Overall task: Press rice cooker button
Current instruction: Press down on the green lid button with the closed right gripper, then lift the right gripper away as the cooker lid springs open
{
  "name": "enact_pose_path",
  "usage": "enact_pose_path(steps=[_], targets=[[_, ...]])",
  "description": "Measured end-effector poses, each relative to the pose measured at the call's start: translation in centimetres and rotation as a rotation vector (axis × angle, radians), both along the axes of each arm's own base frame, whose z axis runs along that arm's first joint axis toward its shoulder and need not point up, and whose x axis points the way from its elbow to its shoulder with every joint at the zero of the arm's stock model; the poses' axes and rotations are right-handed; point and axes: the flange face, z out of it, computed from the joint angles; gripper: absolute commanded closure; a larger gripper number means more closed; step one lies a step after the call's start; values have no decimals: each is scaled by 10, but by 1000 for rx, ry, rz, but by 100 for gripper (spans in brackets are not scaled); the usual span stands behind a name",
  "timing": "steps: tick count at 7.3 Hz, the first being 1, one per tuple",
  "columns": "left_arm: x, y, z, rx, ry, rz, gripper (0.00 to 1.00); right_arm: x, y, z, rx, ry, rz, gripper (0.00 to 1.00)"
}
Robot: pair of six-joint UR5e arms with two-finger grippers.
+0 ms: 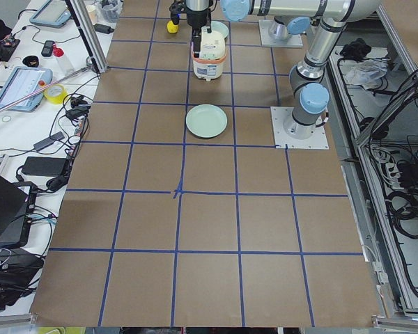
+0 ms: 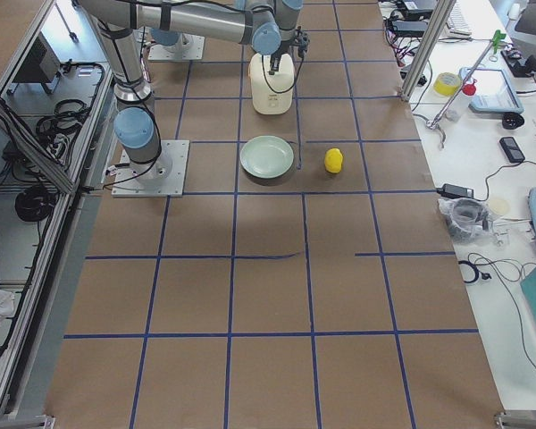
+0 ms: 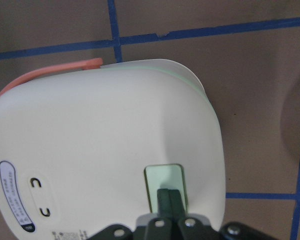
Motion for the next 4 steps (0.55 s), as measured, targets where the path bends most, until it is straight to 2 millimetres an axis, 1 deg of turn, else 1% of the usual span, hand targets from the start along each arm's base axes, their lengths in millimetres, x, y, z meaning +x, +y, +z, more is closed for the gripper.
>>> enact_pose_path(steps=[4], targets=[[0, 0, 0, 0, 0, 0, 0, 0, 0, -6, 12, 4, -4, 100]])
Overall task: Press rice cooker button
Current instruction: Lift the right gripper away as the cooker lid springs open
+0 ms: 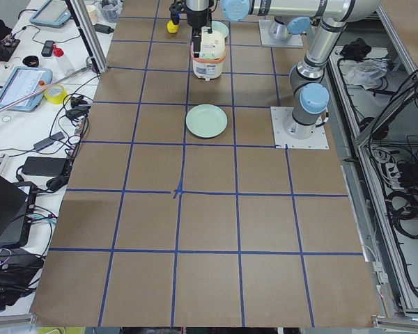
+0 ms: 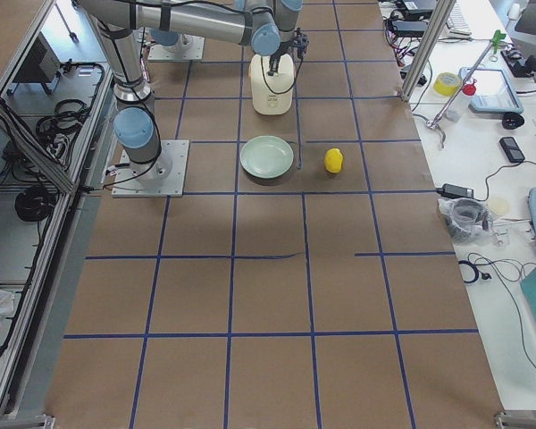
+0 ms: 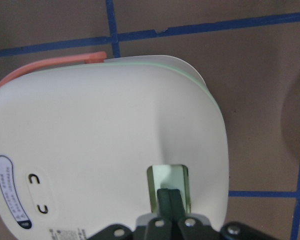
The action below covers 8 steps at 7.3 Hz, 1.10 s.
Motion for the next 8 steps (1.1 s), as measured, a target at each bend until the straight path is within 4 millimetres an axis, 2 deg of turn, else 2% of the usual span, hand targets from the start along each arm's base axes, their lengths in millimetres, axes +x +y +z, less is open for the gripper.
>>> enact_pose_path(steps=[1, 2, 3, 4, 5, 8], targets=[[0, 0, 0, 0, 0, 0, 0, 0, -2, 5, -9, 2, -8, 100], [0, 0, 0, 0, 0, 0, 0, 0, -5, 19, -31, 4, -36, 98], [0, 0, 0, 0, 0, 1, 0, 1, -10, 35, -42, 10, -73, 81], [0, 0, 0, 0, 0, 0, 0, 0, -14, 52, -44, 28, -92, 16], [0, 0, 0, 0, 0, 0, 0, -2, -18, 71, -53, 51, -98, 0], [0, 0, 0, 0, 0, 0, 0, -14, -17, 151, -108, 95, -109, 0]])
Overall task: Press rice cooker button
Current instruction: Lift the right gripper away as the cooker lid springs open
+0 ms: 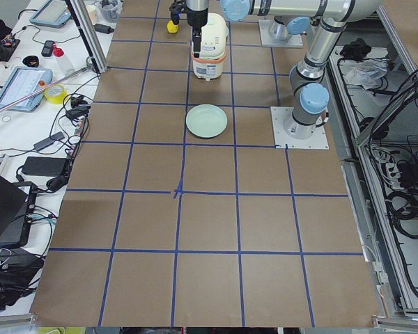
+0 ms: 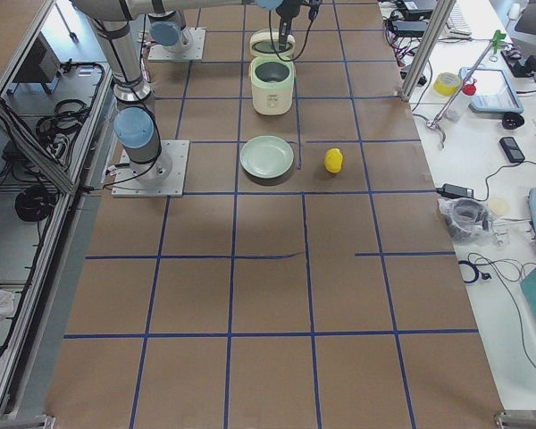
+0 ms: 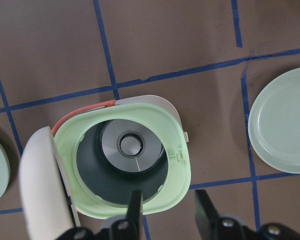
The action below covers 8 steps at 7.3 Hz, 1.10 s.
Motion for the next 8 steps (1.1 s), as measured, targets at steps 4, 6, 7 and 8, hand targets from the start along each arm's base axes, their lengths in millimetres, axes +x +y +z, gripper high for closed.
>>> enact_pose_path(steps=[4, 6, 7, 8], targets=[[0, 0, 0, 0, 0, 0, 0, -81, -27, 23, -22, 111, 25, 0], [0, 0, 0, 0, 0, 0, 0, -101, -31, 21, -17, 127, 44, 0], [0, 0, 0, 0, 0, 0, 0, -103, -31, 20, -14, 127, 47, 0], [0, 0, 0, 0, 0, 0, 0, -103, -31, 18, -11, 125, 48, 0]])
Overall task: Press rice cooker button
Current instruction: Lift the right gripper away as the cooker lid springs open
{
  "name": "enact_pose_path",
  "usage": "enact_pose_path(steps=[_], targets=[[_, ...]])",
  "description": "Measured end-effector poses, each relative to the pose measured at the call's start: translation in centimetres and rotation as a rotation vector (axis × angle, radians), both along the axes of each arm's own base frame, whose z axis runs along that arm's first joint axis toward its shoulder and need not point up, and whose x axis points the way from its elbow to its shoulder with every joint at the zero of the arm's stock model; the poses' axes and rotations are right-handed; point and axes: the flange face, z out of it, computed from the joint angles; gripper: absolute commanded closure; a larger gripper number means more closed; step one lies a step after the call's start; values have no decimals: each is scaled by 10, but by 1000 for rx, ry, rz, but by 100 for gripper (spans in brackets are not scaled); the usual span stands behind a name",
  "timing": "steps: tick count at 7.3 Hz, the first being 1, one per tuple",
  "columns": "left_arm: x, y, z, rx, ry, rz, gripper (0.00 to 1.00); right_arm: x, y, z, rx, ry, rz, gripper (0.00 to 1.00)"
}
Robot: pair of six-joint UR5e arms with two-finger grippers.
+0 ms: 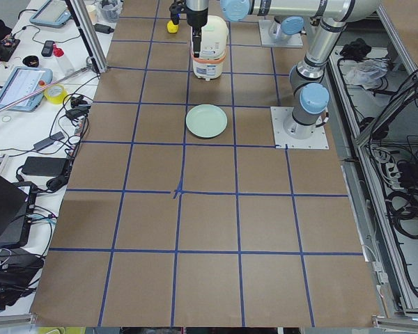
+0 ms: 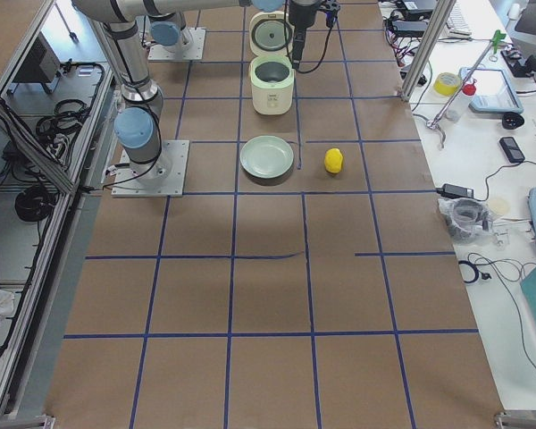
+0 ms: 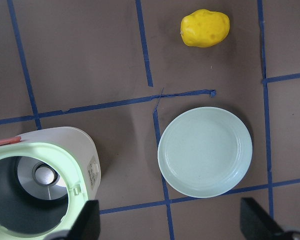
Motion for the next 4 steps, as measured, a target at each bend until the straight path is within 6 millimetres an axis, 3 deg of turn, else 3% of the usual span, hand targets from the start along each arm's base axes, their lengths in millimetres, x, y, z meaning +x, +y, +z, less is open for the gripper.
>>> enact_pose_path(steps=[4], targets=[[0, 0, 0, 0, 0, 0, 0, 1, 2, -2, 5, 0, 0, 0]])
